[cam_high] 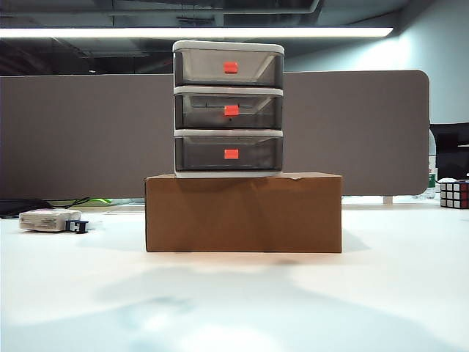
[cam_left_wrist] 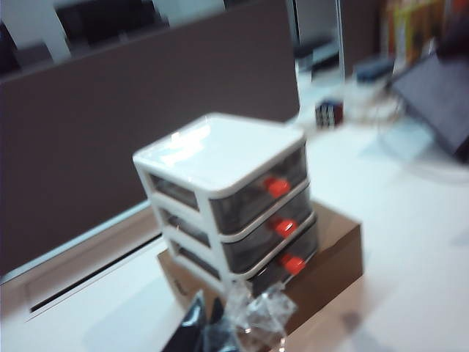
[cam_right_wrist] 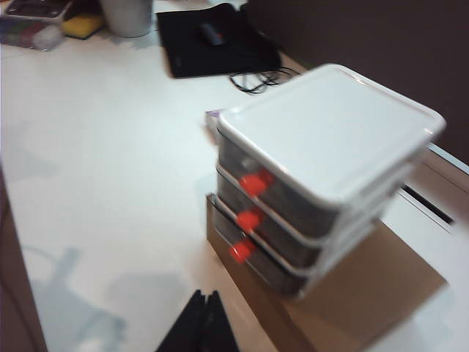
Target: Open the second layer of the drawer on the table, pick up the earphone case on the table and put it in, and finally close the drawer.
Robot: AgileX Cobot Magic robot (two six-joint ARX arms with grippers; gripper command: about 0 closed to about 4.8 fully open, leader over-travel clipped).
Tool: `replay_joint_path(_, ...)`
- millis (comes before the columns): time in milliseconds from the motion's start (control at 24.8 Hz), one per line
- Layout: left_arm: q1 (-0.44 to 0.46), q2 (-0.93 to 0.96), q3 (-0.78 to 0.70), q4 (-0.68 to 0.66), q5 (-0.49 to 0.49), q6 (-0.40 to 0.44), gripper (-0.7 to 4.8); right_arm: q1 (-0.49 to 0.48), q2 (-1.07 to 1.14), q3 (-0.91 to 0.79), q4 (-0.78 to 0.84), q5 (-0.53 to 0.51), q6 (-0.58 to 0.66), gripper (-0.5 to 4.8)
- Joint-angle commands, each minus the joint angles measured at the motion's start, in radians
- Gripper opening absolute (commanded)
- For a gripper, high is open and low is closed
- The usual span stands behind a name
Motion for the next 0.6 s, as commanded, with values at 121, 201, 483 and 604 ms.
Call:
replay_joint_path(121,0.004,-0.244,-0.124,-0.039,-0.005,-0.09,-0.06,0.0,-0.21,-0.175,0.022,0.126,0.059,-0.05)
replay_joint_path(201,0.005,-0.292,-0.177,-0.037,-0.019,-0.146,-0.06,0.001,-0.317,-0.257,0.038,0.192,0.062,-0.05)
replay_joint_path(483,0.01,-0.27,-0.3,-0.012,-0.045,-0.371,-0.06,-0.003,-0.557,-0.489,0.083,0.246,0.086,-0.05)
replay_joint_path(604,0.01,-0.279,-0.392,0.121,-0.037,-0.27,-0.06,-0.002,-0.703,-0.661,0.205,0.238,0.149,-0.05)
